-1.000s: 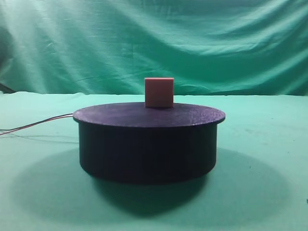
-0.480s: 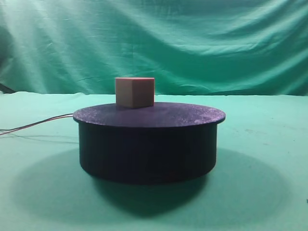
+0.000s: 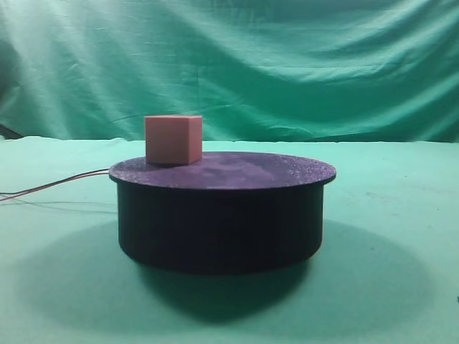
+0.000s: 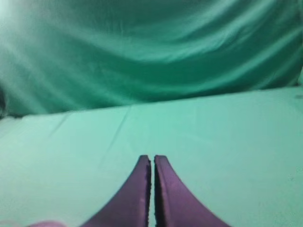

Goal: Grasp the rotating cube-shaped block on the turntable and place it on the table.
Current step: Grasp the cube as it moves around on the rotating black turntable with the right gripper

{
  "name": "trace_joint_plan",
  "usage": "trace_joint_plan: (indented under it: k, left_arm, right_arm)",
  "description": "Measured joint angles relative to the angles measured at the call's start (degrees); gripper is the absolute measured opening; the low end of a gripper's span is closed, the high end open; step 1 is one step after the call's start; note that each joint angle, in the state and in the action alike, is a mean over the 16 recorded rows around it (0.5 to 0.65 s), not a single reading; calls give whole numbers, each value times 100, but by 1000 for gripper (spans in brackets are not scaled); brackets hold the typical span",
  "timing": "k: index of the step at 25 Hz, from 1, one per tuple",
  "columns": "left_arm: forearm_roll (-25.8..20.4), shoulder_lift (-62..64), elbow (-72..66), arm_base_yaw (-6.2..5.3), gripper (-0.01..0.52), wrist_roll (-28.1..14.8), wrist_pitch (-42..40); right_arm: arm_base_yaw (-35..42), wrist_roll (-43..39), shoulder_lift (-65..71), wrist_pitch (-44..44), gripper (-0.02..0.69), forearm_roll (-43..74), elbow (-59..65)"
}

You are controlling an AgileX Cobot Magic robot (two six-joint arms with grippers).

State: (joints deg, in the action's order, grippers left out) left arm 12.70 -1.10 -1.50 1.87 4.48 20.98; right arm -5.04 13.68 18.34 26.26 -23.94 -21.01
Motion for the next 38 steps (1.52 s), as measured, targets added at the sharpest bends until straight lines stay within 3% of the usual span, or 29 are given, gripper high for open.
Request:
trace_joint_plan:
  k: [9, 17, 20, 23, 33, 38]
  left_arm:
    - [0, 0, 0, 0, 0, 0, 0]
    - [0, 0, 0, 0, 0, 0, 0]
    - [0, 0, 0, 0, 0, 0, 0]
    - [0, 0, 0, 0, 0, 0, 0]
    - [0, 0, 0, 0, 0, 0, 0]
    - [0, 0, 0, 0, 0, 0, 0]
  right_arm:
    - [-753, 610, 2278, 1409, 0, 9, -805]
    - [-2269, 416, 4310, 1616, 6, 361, -1507]
    - [-2783, 232, 4920, 1520, 40, 511, -1841]
    - [-3159, 62, 5429, 1485, 118, 639, -2213]
    - [-3515, 4, 6441, 1954, 506, 665, -3235]
    - [-3583, 153, 6702, 2092, 610, 617, -3467]
